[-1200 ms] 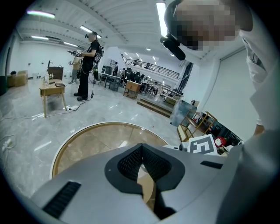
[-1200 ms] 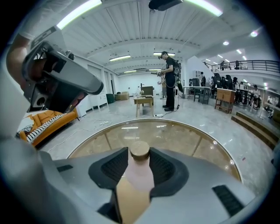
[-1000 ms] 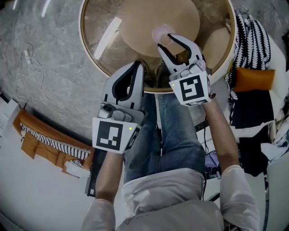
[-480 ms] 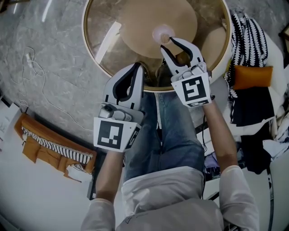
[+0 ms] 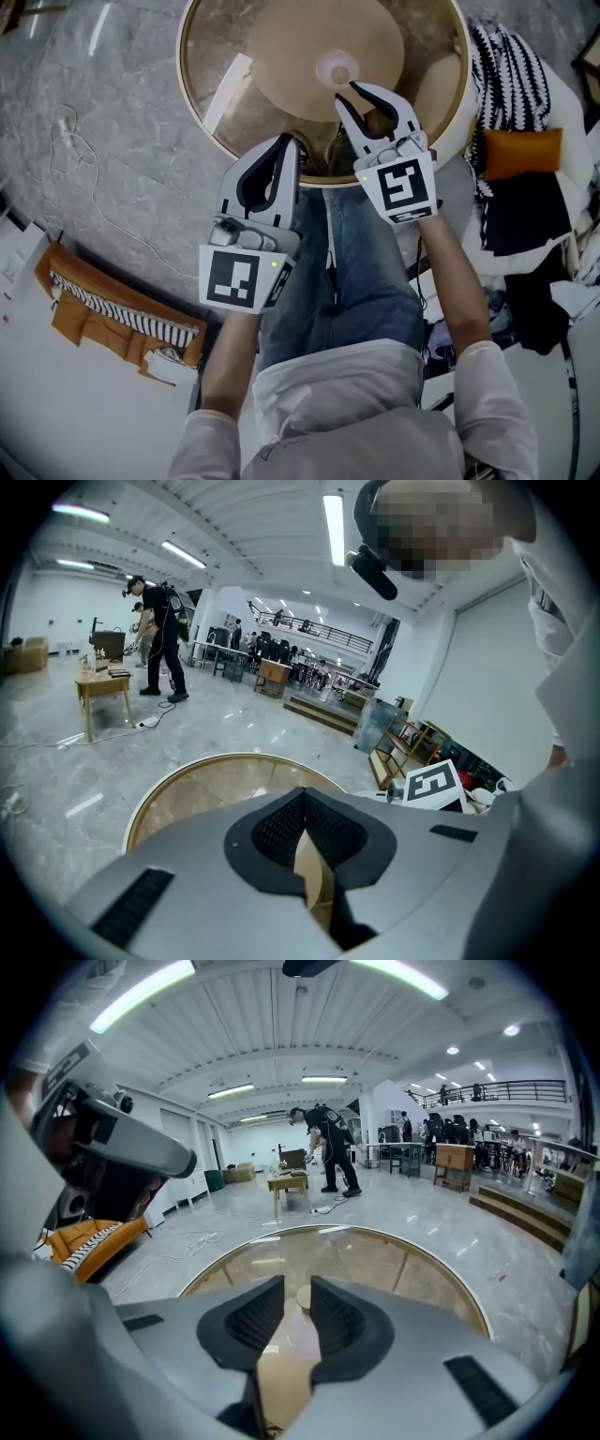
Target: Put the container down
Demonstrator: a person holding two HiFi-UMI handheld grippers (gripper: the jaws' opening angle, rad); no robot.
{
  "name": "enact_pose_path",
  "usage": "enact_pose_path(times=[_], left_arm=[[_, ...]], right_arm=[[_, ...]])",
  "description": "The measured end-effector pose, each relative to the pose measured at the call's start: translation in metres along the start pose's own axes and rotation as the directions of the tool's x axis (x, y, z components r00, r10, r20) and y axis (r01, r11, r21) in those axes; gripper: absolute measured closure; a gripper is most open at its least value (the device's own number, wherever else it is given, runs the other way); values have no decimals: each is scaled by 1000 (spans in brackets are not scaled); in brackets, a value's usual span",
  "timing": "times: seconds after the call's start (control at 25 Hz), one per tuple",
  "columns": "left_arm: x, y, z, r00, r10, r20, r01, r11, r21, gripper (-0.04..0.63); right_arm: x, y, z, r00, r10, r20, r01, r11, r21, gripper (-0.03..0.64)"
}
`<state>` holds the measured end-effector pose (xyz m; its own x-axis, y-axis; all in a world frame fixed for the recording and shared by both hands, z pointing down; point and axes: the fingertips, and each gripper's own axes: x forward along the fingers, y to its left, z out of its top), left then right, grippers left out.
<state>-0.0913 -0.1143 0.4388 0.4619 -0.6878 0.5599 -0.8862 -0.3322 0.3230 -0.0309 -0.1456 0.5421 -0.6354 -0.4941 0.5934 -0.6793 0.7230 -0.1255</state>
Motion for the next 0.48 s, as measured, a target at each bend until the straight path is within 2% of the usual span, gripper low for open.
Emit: enact_pose_path(times=[0.48], left_arm=[[-26,0,23,999,-25,19,25,1000,18,577]], right_arm=[[-26,9,33,999,-44,13,44,999,30,571]])
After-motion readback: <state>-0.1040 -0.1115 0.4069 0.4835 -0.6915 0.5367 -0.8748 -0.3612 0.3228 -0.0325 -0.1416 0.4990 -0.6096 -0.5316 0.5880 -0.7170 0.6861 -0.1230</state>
